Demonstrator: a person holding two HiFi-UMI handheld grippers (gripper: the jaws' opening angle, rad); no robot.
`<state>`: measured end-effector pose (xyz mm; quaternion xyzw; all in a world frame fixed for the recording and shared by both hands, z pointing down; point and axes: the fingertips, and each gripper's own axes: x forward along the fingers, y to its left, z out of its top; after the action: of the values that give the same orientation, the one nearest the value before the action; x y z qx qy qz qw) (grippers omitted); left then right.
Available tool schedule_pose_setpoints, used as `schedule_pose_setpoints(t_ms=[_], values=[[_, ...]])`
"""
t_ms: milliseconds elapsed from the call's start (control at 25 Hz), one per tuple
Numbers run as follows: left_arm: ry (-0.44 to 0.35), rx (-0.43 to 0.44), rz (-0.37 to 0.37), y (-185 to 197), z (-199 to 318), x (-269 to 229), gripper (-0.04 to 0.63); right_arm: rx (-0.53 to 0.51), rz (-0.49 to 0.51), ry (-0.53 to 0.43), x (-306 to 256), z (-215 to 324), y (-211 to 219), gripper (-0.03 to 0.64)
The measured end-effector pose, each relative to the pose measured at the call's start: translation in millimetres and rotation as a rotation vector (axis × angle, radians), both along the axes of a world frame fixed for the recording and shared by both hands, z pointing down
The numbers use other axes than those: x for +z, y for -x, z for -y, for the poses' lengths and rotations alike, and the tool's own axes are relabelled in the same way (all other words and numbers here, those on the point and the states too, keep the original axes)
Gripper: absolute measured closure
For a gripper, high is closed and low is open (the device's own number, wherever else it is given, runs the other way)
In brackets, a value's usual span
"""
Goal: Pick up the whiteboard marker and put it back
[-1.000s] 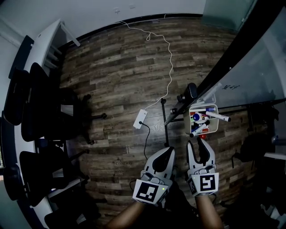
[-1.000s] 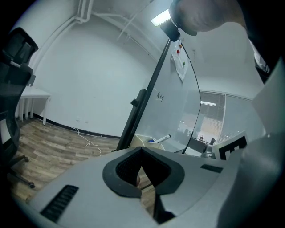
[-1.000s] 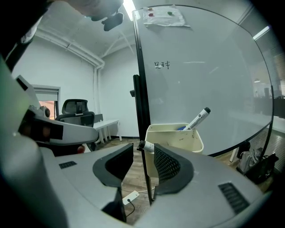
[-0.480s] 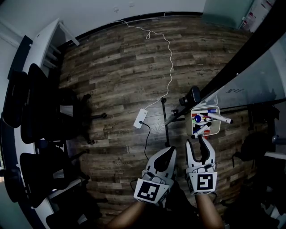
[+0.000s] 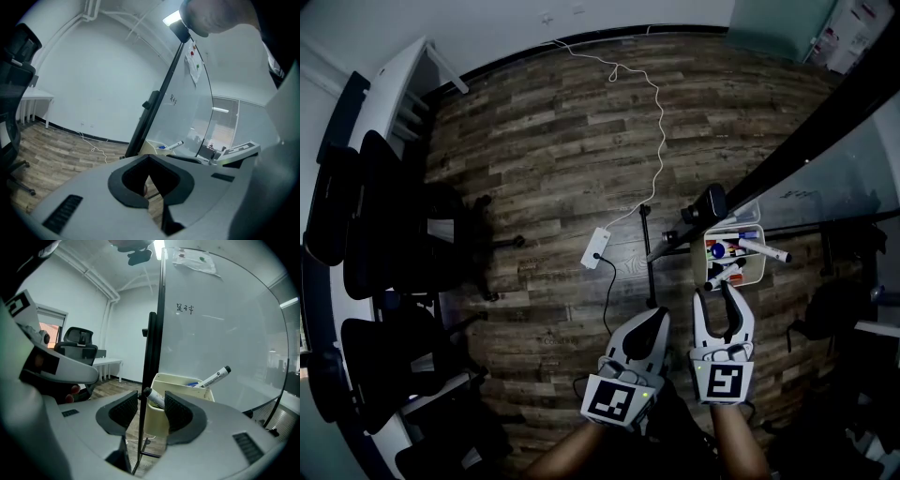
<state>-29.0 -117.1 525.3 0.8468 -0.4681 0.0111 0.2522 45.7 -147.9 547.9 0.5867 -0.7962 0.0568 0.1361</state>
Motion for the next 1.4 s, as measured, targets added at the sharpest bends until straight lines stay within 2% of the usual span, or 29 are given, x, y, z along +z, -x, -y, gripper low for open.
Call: schedule_pose_setpoints(t_ms=[560,840,1400], values=[[0.014,-0.001,0.013,1.0,-5.0,9.7,0.588,0.027,-0.021,-0.016,-0.7,5.9,-5.5,0.450],[0.021,-0.004,0.001,2.1,-6.6,6.3,0.588,0.032,-0.061,-0.040,-5.2,5.6,-5.1,0.478],[0.011,-0.002,0.003,0.3,-10.1,5.3,0.588,0.046,-0.051,-0.058,-16.7,3.7,-16.3,0.502]])
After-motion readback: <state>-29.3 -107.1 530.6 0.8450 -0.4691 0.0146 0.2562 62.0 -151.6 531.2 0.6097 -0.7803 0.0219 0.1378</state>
